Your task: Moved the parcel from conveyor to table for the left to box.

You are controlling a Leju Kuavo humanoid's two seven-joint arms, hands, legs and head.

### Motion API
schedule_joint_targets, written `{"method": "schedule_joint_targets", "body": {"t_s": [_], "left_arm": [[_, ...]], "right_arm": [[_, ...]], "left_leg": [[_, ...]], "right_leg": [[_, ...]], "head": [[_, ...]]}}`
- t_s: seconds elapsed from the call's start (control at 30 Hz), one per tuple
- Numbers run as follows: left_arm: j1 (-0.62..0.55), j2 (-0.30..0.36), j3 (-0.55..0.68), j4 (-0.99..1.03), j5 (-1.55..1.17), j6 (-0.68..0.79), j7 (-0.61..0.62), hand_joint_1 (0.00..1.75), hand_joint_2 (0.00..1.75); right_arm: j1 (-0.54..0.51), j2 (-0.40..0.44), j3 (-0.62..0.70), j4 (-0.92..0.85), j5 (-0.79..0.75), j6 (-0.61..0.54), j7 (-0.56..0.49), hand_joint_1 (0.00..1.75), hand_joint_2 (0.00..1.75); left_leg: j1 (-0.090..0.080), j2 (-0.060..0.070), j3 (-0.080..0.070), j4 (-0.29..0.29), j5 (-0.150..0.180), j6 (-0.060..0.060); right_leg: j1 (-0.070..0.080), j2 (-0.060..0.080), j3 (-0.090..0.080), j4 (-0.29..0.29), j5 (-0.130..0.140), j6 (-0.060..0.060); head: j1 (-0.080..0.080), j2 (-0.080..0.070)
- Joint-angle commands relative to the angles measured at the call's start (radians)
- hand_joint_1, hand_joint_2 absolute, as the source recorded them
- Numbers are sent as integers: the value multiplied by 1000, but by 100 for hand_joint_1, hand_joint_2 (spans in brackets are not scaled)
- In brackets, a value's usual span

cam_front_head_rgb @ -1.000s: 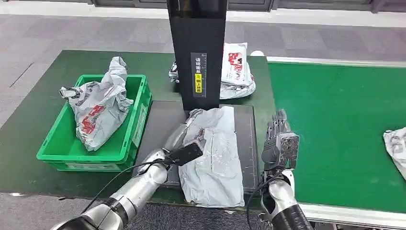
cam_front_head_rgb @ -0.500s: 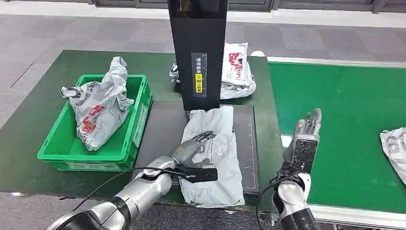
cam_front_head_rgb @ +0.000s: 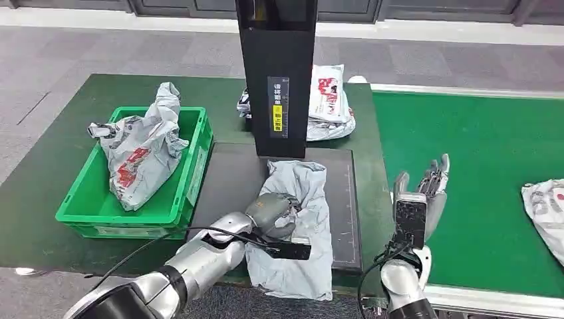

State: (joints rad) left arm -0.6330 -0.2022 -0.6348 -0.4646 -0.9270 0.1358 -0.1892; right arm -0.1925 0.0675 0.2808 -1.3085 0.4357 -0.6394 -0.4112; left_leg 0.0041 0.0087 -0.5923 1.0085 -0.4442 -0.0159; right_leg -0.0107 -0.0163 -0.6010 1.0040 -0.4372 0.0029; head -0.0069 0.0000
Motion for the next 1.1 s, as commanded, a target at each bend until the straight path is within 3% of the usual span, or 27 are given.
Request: {"method": "schedule_joint_targets", "body": {"t_s": [0.03,0.07,0.13,0.17,0.3,0.43,0.47,0.53,0.7,0.77,0.87,0.93,0.97,1.03,1.1], "left_arm": [[-55,4,93,-14,12,379,-71,175,175],[-62,9,123,-61,16,482,-80,175,175],[-79,23,146,-109,1,546,-68,175,175],[-56,44,201,-225,-101,562,-13,175,175],[-66,54,210,-223,-98,554,-17,175,175],[-21,60,392,-406,-308,562,32,175,175],[10,61,503,-542,-427,562,56,175,175],[8,87,544,-581,-450,562,46,175,175],[43,83,612,-708,-553,562,88,175,175],[67,138,636,-821,-628,562,157,175,175],[86,344,556,-889,-644,562,362,175,175],[77,448,480,-879,-644,562,490,175,175],[46,565,366,-849,-644,562,643,175,175],[3,677,203,-779,-644,562,861,175,175],[3,677,203,-779,-644,562,861,175,175]], "right_arm": [[52,34,10,-51,98,-4,63,0,175],[51,46,4,-61,104,-3,65,0,175],[46,57,1,-68,127,-5,76,0,175],[44,66,-5,-71,139,-4,82,0,175],[42,67,-5,-69,141,-2,82,0,175],[29,71,-13,-52,147,0,78,0,175],[12,77,-14,-34,147,-5,68,0,175],[-3,82,-17,-21,136,-10,58,0,175],[-8,85,-22,-15,120,-22,44,0,175],[-15,82,-21,-5,110,-27,37,0,175],[-34,78,-17,40,92,-43,22,0,175],[-47,72,-11,71,76,-52,10,0,175],[-51,68,-7,83,63,-59,1,0,175],[-48,58,-15,95,37,-59,-19,0,175],[-48,58,-15,95,37,-59,-19,0,175]], "left_leg": [[1,1,12,-1,-2,0],[1,0,10,0,-2,0],[1,0,7,2,-2,0],[1,1,6,2,-2,-1],[1,2,5,1,-1,-1],[1,3,5,0,-2,-1],[1,3,4,1,-2,-1],[1,6,3,1,-2,-1],[1,6,4,-1,-1,-1],[1,5,3,0,-1,-1],[1,10,4,-1,-2,-1],[1,11,5,-1,-3,-2],[1,13,6,-3,-2,-2],[3,14,8,-5,-2,-4],[4,7,7,-5,1,-5]], "right_leg": [[0,1,11,-1,-1,0],[0,1,8,-1,-1,0],[0,0,5,1,-1,0],[0,1,4,1,-1,0],[0,3,2,1,-1,0],[0,5,2,0,0,0],[0,4,2,0,-1,0],[0,7,-1,1,0,0],[0,8,0,-1,0,0],[0,6,0,0,0,0],[0,12,-1,0,0,0],[1,14,-1,0,0,-1],[0,15,-1,0,1,-1],[2,17,0,-1,1,-3],[3,11,0,-3,1,-3]], "head": [[0,0],[0,0],[0,0],[0,0],[0,0],[0,0],[0,0],[0,0],[0,0],[0,0],[0,0],[1,0],[0,0],[0,0],[0,0]]}}
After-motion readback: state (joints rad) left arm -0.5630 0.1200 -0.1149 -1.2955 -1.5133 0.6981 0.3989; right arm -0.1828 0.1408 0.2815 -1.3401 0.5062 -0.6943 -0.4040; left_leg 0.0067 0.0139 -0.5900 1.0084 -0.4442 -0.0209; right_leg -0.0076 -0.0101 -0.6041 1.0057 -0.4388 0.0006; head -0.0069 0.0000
